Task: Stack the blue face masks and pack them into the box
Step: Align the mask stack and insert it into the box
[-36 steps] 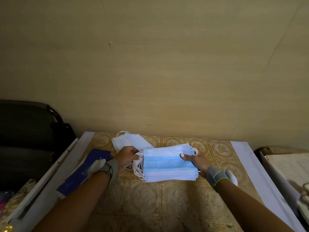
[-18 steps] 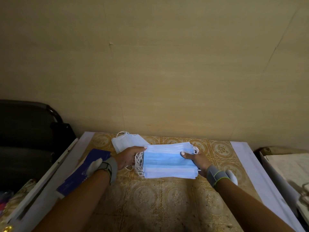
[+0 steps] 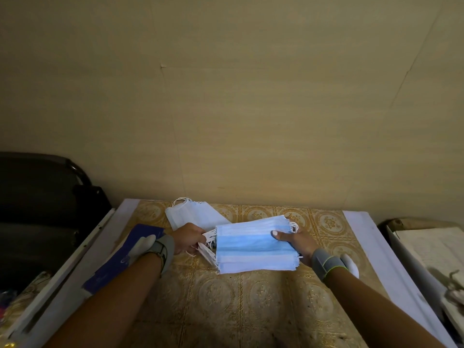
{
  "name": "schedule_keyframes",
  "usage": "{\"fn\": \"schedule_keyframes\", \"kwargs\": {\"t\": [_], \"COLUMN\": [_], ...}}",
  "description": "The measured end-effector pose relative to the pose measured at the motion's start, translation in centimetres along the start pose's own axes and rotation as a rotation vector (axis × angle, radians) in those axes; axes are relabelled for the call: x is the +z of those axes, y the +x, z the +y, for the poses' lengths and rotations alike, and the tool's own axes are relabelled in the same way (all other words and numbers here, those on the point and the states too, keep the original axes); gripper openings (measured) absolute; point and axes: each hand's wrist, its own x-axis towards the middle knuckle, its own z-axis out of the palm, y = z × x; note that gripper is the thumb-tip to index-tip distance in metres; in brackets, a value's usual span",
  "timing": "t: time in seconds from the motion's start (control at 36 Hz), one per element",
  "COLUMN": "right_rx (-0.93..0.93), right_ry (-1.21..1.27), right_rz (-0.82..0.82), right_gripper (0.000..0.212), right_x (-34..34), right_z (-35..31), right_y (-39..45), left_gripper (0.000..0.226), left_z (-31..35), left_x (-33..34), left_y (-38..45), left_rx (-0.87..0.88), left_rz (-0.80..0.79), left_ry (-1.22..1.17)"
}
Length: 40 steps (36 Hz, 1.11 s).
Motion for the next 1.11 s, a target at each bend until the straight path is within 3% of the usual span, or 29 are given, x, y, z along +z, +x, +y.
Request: {"fn": "schedule_keyframes", "kwargs": {"t": [0.08,0.25,0.36,0.44,0.56,0.61,0.69,0.78,0.83,0.92,1.0,1.11], "right_rx": [-0.002,-0.024,-0.028,-0.015,-0.035,-0.039,-0.018,-0.018,-0.015,-0.018,-0.016,-0.022], "right_ry": [0.002,0.068,0.050,0.066,0.055,0.020,0.040,0.035,0.037,0.047,0.054,0.068], "right_rz": [-0.011,-0.021,-0.045,-0.050,-0.039,-0.038,-0.029,-0.022,-0.027,-0.022,0.003,0.019], "right_gripper": [0.033,0.039,0.043,0.052,0.094,0.086,0.052,0.066,0.058,0.050,0.026,0.021], "right_x": [0.1,0.2,0.2,-0.1,-0.6,-0.6,-0.5,-0.2,-0.1,-0.2,-0.4,-0.7], "right_z": [0.0,-0.3,-0.4,-0.4,-0.1,-0.2,-0.4,-0.2,-0.1,-0.1,-0.2,-0.3], "right_y": [0.1,0.2,0.2,0.2,0.1,-0.1,-0.6,-0.8,-0.9,-0.8,-0.9,-0.8], "left_gripper": [0.011,0.011,0.045,0.043,0.033,0.025,0.002,0.021,0.024,0.022,0.017,0.009], "left_z": [0.2,0.9,1.1,0.8,0.6,0.6,0.9,1.0,1.2,1.0,1.3,1.6], "left_x": [0.0,0.3,1.3,1.7,1.5,1.3,1.2,1.1,1.0,1.1,0.9,0.9], "left_y": [0.0,-0.6,-0.5,-0.3,-0.3,-0.3,-0.5,-0.6,-0.7,-0.6,-1.4,-1.5], "left_rx": [-0.014,-0.016,0.042,0.070,0.123,0.112,0.085,0.044,0.001,-0.084,-0.120,-0.136], "left_rz": [0.017,-0.095,-0.088,-0.066,0.020,0.043,0.095,0.142,0.138,0.027,-0.090,-0.117], "left_ry": [-0.034,-0.260,-0.284,-0.189,-0.073,-0.017,0.125,0.265,0.284,0.001,-0.342,-0.290]}}
